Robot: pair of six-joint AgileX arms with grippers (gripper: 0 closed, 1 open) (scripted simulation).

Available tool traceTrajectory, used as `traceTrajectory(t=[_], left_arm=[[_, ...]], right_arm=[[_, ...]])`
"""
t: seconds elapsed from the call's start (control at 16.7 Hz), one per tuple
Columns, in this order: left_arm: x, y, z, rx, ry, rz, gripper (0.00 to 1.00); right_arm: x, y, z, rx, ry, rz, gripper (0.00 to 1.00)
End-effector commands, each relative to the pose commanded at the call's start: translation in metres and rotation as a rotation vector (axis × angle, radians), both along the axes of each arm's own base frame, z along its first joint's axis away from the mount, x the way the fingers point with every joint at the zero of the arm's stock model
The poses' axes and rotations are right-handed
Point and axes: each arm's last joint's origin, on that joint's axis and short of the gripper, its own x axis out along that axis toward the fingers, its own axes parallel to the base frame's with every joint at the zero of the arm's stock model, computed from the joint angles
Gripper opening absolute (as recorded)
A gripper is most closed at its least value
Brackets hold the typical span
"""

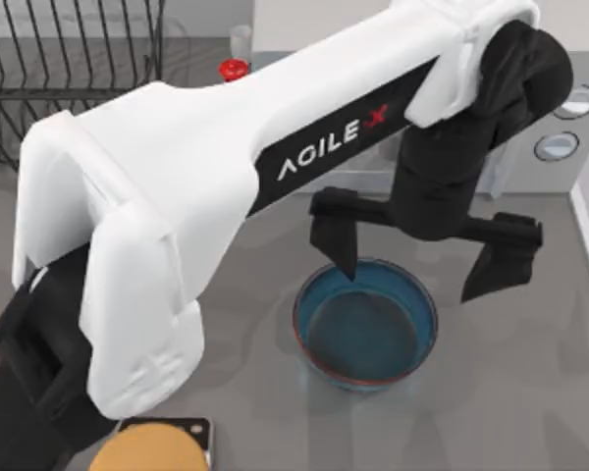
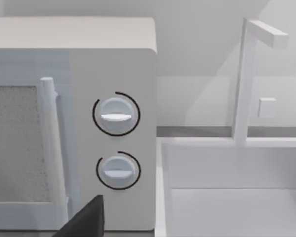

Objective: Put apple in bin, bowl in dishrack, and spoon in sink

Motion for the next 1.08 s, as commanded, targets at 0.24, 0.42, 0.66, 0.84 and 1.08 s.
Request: traceTrajectory(t=[0.24, 0.42, 0.66, 0.84, 1.08], left_arm=[[-0.001, -0.023, -0.001, 0.004, -0.016, 0.115, 1.0], [-0.001, -0.027, 0.002, -0.009, -0.035, 0.186, 1.0], [-0.002, -0.027, 0.006, -0.022, -0.047, 0.215, 1.0], [-0.002, -0.027, 0.006, -0.022, -0.047, 0.215, 1.0], [0.001, -0.028, 0.001, -0.022, -0.047, 0.216, 1.0]], right_arm=[[0.0, 0.0, 0.0, 0.0, 0.0, 0.0, 1.0], [0.0, 0.0, 0.0, 0.0, 0.0, 0.0, 1.0], [0.0, 0.0, 0.0, 0.0, 0.0, 0.0, 1.0], [0.0, 0.0, 0.0, 0.0, 0.0, 0.0, 1.0], [0.0, 0.0, 0.0, 0.0, 0.0, 0.0, 1.0]])
